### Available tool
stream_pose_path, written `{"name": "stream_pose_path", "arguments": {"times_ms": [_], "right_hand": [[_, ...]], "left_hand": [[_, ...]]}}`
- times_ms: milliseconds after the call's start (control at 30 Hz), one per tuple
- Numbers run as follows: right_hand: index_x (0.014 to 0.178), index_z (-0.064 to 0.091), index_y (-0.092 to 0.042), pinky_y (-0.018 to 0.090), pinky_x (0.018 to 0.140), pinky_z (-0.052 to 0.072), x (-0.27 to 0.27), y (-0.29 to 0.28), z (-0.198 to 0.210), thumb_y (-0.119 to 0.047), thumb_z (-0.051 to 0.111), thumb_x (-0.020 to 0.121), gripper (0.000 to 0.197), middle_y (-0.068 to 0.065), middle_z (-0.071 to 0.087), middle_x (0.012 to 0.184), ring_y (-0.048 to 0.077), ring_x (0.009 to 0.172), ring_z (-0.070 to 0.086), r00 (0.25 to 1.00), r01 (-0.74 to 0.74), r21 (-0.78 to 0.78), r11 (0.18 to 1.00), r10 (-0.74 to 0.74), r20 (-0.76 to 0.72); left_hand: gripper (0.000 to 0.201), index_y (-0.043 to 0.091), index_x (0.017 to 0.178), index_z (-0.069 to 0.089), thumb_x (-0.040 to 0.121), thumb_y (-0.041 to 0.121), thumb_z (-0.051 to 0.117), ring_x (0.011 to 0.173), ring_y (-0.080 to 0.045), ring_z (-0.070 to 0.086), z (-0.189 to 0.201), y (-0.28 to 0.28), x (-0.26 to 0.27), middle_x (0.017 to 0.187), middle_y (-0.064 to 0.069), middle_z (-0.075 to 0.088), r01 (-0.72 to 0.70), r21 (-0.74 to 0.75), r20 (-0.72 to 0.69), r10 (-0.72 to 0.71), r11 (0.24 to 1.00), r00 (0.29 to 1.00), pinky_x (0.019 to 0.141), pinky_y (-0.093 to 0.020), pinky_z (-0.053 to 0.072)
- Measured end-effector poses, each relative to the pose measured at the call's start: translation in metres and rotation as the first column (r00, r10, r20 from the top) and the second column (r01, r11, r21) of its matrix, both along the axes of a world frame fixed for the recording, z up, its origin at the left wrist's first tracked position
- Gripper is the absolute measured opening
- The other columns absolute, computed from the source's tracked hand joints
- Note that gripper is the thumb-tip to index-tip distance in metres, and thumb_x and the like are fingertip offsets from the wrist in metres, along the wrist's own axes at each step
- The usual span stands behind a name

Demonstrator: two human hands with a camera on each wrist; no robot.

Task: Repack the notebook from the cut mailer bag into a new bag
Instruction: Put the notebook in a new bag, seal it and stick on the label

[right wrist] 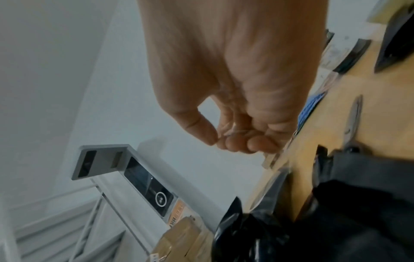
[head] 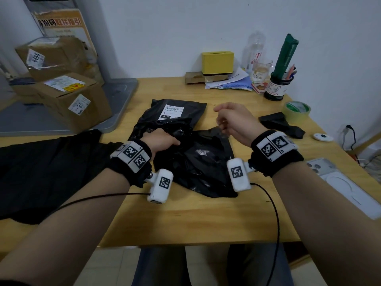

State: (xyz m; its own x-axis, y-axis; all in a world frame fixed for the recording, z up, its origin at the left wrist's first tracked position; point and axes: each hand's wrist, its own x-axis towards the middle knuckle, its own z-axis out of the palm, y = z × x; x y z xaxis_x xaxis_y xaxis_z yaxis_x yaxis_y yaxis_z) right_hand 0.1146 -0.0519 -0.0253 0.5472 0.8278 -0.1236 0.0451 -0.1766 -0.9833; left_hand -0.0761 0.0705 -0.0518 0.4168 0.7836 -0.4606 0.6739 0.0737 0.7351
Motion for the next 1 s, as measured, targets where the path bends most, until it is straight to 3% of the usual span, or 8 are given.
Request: {"name": "stream_pose_path", "arguments": {"times_ms": [167,233,367,467,633,767,900,1000], "right_hand": [[0.112,0.062,-0.007,0.035,0.074,0.055,-0.019,0.002,-0.024,0.005,0.047,0.098,0.024,0.012,0.067,0.083,0.024,0.074,0.067,0.977,-0.202,-0.172,0.964,0.188,-0.096],[0.117,0.064,-0.003,0.037,0.089,0.057,-0.021,0.002,-0.038,-0.001,0.049,0.101,0.022,0.014,0.071,0.09,0.026,0.086,0.07,0.968,-0.243,-0.258,0.935,0.216,-0.129],[0.121,0.064,0.004,0.036,0.093,0.055,-0.024,0.001,-0.047,-0.006,0.051,0.102,0.025,0.019,0.074,0.098,0.026,0.09,0.07,0.96,-0.237,-0.263,0.935,0.185,-0.209],[0.124,0.063,0.006,0.037,0.098,0.052,-0.026,-0.001,-0.047,-0.005,0.045,0.101,0.031,0.024,0.072,0.114,0.028,0.096,0.068,0.959,-0.232,-0.262,0.937,0.175,-0.224],[0.126,0.06,0.008,0.039,0.1,0.053,-0.03,-0.005,-0.047,-0.021,0.045,0.105,0.039,0.02,0.071,0.11,0.03,0.098,0.069,0.952,-0.204,-0.238,0.95,0.136,-0.274],[0.136,0.053,0.004,0.038,0.102,0.05,-0.034,-0.007,-0.043,-0.037,0.044,0.107,0.05,0.022,0.058,0.134,0.028,0.11,0.063,0.938,-0.226,-0.229,0.947,0.148,-0.313],[0.111,0.063,-0.002,0.039,0.111,0.041,-0.036,-0.007,-0.038,-0.037,0.039,0.107,0.043,0.027,0.055,0.14,0.033,0.127,0.057,0.937,-0.25,-0.256,0.934,0.167,-0.306],[0.135,0.056,0.002,0.039,0.113,0.038,-0.039,-0.01,-0.034,-0.035,0.037,0.107,0.051,0.022,0.054,0.144,0.031,0.124,0.057,0.937,-0.271,-0.266,0.925,0.19,-0.293]], "left_hand": [[0.016,0.008,0.108,0.057,0.093,0.008,0.064,0.093,-0.016,0.057,-0.01,-0.013,0.001,0.105,-0.005,0.061,-0.055,-0.026,0.124,0.058,0.998,0.991,0.072,-0.025,0.046],[0.023,0.011,0.111,0.053,0.092,0.002,0.062,0.1,-0.022,0.056,-0.014,-0.016,0.0,0.107,-0.007,0.058,-0.107,-0.039,0.202,0.113,0.993,0.973,0.077,-0.033,0.05],[0.033,0.002,0.123,0.05,0.092,-0.003,0.059,0.083,-0.025,0.066,-0.022,-0.024,-0.001,0.107,-0.016,0.063,-0.144,-0.138,0.317,0.181,0.98,0.931,0.05,-0.032,0.055],[0.034,-0.003,0.123,0.055,0.09,-0.009,0.06,0.097,-0.028,0.067,-0.032,-0.039,0.006,0.119,-0.019,0.063,-0.096,-0.18,0.405,0.162,0.979,0.9,0.054,-0.034,0.061],[0.021,0.001,0.111,0.067,0.091,-0.003,0.063,0.085,-0.022,0.069,-0.038,-0.056,0.014,0.099,-0.015,0.07,-0.052,-0.089,0.445,0.087,0.995,0.892,0.066,-0.027,0.061],[0.025,0.005,0.108,0.069,0.085,0.012,0.076,0.09,-0.018,0.072,-0.034,-0.063,0.017,0.102,-0.011,0.074,0.045,-0.063,0.418,-0.015,0.997,0.909,0.071,-0.027,0.061],[0.019,0.017,0.088,0.066,0.078,0.018,0.083,0.083,-0.015,0.07,-0.029,-0.068,0.029,0.088,-0.003,0.073,0.067,0.045,0.348,-0.078,0.997,0.934,0.065,-0.026,0.058],[0.021,0.019,0.083,0.063,0.076,0.015,0.083,0.085,-0.022,0.071,-0.032,-0.065,0.033,0.088,-0.005,0.072,0.032,0.081,0.307,-0.055,0.996,0.95,0.07,-0.032,0.06]]}}
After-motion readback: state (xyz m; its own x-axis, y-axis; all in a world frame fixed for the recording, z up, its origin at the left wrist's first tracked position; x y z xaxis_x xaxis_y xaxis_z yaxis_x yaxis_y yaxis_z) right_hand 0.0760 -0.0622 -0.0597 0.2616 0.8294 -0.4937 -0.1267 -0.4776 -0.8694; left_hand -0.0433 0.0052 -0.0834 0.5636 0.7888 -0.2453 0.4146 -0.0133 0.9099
